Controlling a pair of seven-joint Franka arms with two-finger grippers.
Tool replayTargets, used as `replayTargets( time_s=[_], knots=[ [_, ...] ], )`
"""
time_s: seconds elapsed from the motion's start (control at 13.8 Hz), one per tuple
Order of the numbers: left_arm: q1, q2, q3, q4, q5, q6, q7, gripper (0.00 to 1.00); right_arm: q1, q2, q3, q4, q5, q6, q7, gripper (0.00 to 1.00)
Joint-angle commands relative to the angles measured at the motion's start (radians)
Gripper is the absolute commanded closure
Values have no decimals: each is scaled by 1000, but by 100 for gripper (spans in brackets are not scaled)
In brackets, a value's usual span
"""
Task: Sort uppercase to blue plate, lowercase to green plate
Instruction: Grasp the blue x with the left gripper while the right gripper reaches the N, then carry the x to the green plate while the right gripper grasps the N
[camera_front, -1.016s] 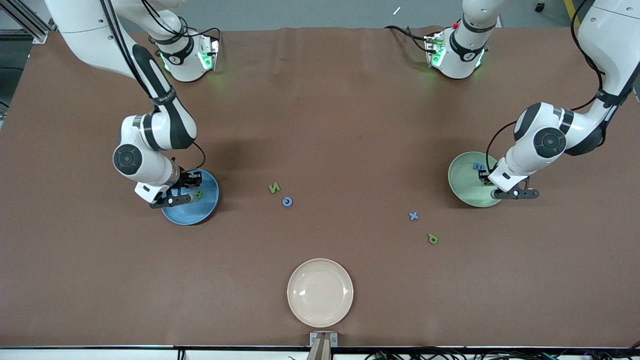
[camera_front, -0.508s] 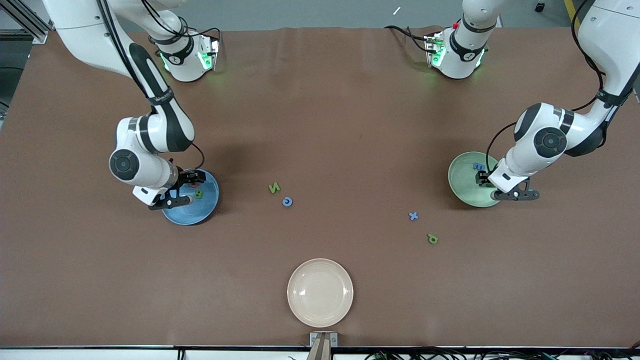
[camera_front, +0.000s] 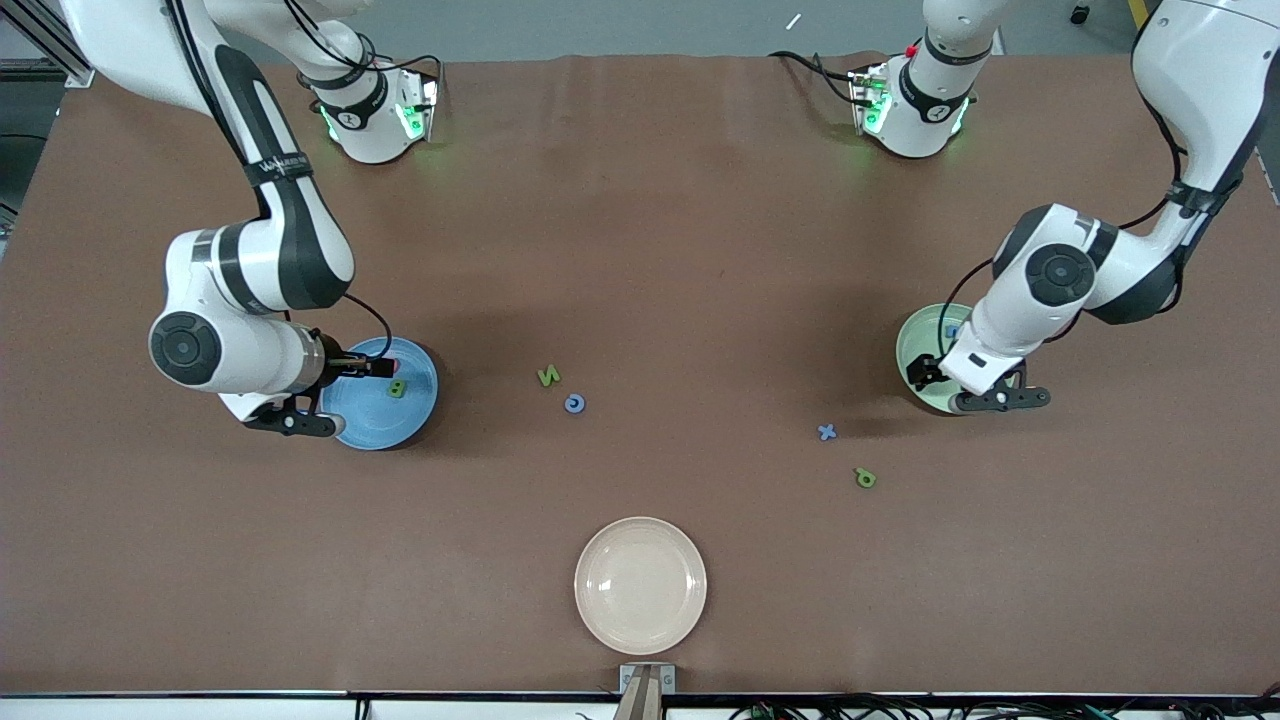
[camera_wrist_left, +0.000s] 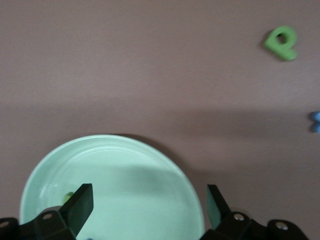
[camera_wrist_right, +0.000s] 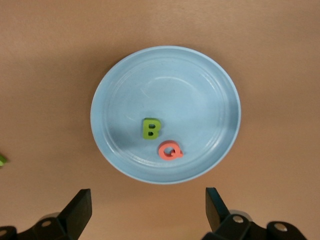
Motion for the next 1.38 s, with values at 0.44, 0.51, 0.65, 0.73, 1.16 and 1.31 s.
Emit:
replayTargets(
  time_s=[0.44, 0.51, 0.65, 0.73, 1.16, 1.31],
  knots=[
    [-369, 256, 103, 366, -14, -139, -264, 1, 40, -8, 4, 26, 9, 42, 246, 0],
    [-437, 261, 161, 391, -15, -139, -264, 1, 90, -2, 3, 21, 9, 83, 322, 1],
    [-495, 281, 214, 406, -21, -138, -266, 1, 149, 35, 4, 23, 9, 149, 448, 1],
    [-496, 294, 214, 411, -34, -138, -267, 1, 187, 53, 4, 23, 9, 193, 529, 0],
    [-497, 362, 217, 452, -29, -128, -276, 15, 353, 121, 3, -57, 9, 428, 821, 2],
    [-497, 362, 217, 452, -29, -128, -292, 26, 377, 121, 3, -114, 9, 510, 925, 5]
  ],
)
